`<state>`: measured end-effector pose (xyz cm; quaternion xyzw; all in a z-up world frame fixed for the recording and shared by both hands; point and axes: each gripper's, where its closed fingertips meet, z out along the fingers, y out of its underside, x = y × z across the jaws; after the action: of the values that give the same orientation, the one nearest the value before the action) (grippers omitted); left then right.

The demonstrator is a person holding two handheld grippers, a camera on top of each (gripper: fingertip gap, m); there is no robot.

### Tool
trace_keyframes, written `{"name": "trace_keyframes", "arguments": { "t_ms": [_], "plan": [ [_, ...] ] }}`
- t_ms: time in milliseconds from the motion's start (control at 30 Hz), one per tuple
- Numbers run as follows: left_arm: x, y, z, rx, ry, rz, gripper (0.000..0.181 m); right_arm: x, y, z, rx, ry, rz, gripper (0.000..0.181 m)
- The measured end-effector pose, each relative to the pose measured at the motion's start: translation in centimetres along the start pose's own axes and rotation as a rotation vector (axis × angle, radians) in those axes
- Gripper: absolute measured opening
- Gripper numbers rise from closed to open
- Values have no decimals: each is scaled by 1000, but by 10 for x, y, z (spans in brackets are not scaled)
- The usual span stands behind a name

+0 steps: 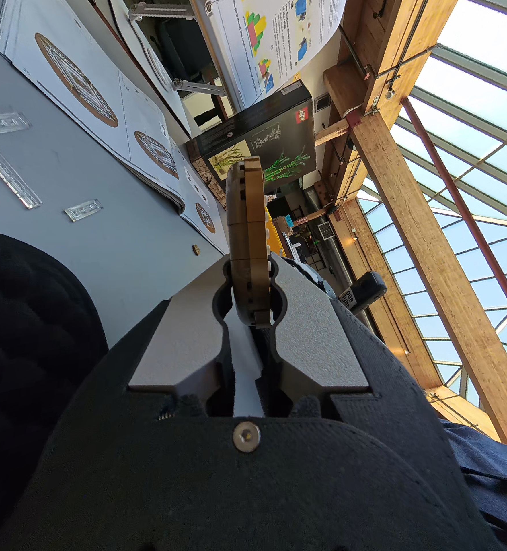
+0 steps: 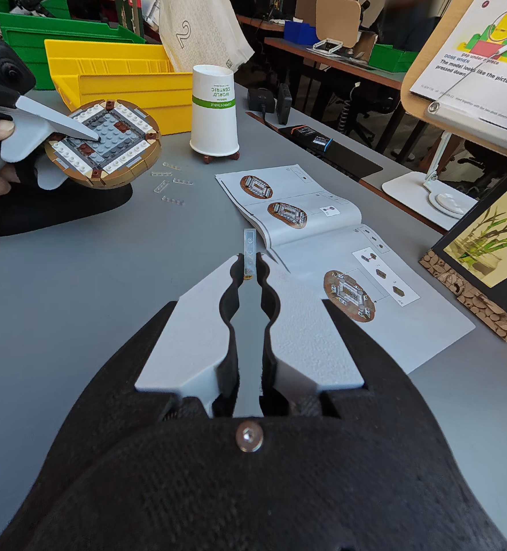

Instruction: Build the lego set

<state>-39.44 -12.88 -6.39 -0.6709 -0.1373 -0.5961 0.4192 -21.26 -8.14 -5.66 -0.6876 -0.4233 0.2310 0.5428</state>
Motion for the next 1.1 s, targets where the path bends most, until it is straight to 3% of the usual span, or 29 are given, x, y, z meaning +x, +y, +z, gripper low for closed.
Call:
{"name": "trace_keyframes", "arguments": {
  "t_ms": [1100],
  "plan": [
    [6,11,6,-40,17,39,18,-3,16,2,-11,-25,20,6]
  ]
}}
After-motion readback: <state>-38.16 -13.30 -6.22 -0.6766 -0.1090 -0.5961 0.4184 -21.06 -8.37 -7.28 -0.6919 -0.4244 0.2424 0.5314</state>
